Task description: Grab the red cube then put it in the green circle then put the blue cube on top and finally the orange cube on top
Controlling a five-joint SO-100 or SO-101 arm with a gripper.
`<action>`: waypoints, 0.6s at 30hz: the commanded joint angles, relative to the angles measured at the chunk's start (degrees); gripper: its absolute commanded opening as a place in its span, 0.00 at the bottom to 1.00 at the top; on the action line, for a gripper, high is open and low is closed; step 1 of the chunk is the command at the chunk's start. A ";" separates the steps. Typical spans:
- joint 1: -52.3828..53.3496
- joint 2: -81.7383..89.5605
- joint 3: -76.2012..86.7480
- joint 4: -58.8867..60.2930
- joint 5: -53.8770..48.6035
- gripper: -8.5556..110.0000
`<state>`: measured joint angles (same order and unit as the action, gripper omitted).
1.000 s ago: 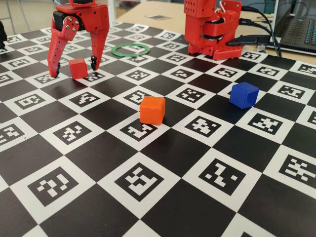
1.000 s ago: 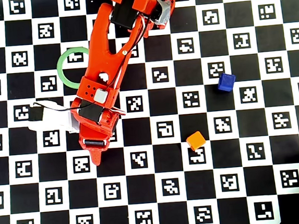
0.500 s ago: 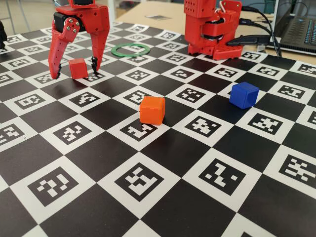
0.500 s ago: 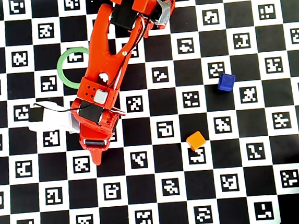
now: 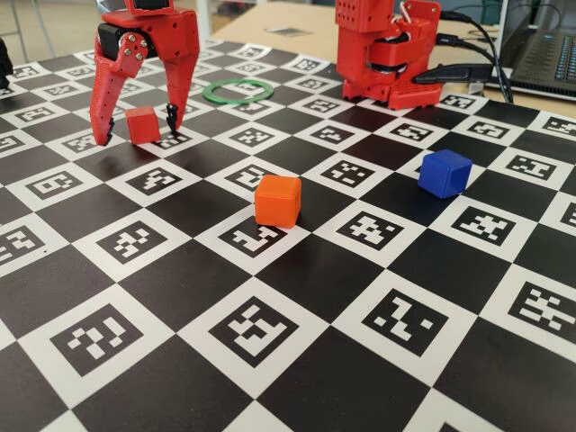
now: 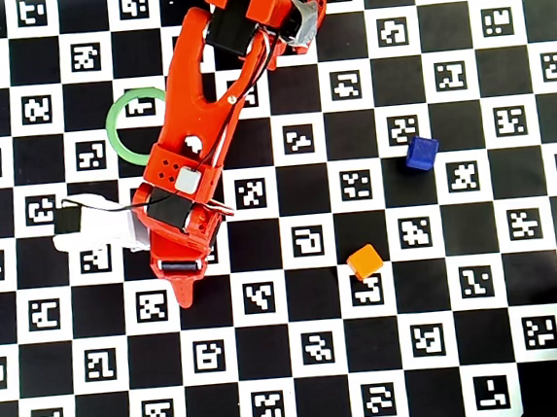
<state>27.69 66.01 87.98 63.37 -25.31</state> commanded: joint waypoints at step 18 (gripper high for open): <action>-0.97 1.49 -6.42 0.00 16.44 0.44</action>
<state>26.98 66.01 86.66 63.37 -11.25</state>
